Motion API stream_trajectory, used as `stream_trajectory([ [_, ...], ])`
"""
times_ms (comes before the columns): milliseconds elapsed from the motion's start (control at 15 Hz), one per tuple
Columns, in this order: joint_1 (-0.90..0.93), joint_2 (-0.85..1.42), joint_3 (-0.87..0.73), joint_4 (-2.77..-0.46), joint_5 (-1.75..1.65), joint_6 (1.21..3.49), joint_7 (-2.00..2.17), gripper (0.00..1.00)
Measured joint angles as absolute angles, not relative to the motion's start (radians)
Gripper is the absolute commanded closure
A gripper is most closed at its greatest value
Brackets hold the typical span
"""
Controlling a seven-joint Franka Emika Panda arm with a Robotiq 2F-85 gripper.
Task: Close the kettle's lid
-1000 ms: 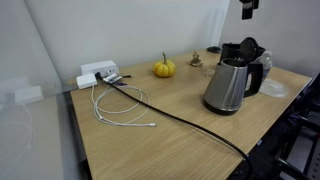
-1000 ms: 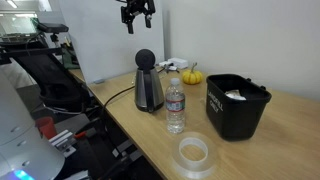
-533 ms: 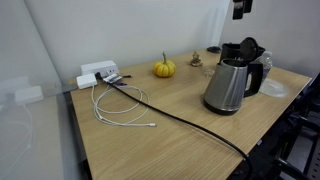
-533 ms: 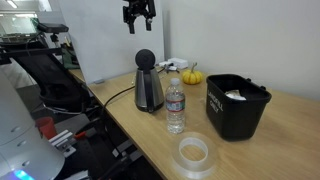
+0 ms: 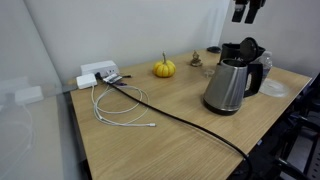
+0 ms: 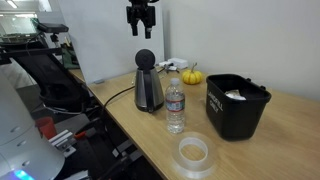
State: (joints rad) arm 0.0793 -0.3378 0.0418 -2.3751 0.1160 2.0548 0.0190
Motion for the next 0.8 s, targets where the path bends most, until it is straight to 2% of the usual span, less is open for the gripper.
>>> stream_trajectory([
  [467,0.053,-0.49,-0.022,-2.533,0.169,2.158,0.031,0.89],
  [600,0.042,-0.518,-0.04,-2.568,0.189,2.184,0.032,1.0],
  [800,0.031,-0.54,-0.062,-2.616,0.222,2.218,0.033,1.0],
])
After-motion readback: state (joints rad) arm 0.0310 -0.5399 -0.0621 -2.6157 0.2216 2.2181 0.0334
